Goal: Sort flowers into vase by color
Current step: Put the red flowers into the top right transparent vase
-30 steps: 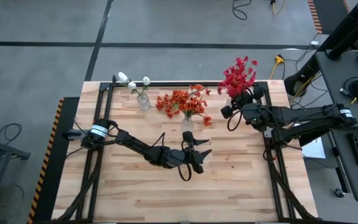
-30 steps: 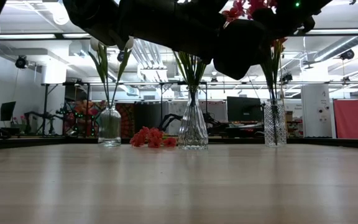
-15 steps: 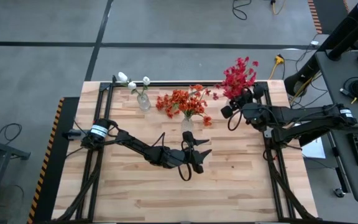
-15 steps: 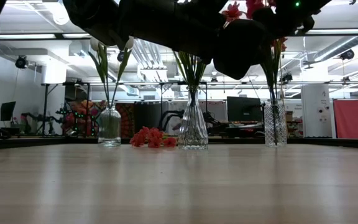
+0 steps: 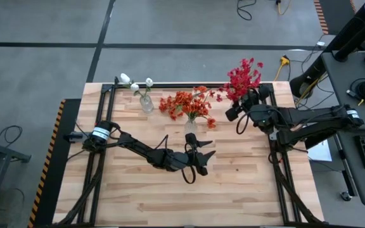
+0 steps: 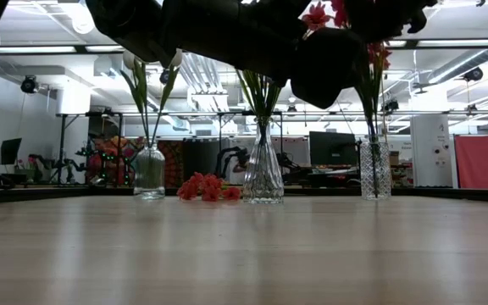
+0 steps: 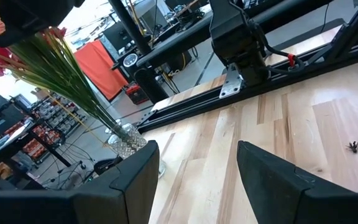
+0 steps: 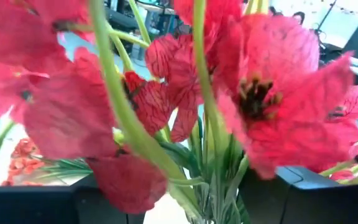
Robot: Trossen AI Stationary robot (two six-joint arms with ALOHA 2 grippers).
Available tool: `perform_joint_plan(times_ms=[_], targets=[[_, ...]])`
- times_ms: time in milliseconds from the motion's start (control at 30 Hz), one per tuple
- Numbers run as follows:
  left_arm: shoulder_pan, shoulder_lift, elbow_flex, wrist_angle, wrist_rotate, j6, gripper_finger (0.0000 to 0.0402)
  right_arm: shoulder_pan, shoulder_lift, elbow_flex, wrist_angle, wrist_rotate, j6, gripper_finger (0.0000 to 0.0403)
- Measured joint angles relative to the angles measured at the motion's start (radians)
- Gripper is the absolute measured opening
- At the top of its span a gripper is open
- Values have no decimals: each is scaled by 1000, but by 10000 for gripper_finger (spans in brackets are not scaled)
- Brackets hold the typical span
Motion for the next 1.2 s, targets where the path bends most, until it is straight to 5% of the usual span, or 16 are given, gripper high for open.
perform_joint_plan(times_ms=[533,1200], targets=[[-1,0,0,1,-9,8,199,27,-1,106,-148,2,57,204],[-2,0,0,2,-16,19,199,27,0,226,-161,-72,20,300]])
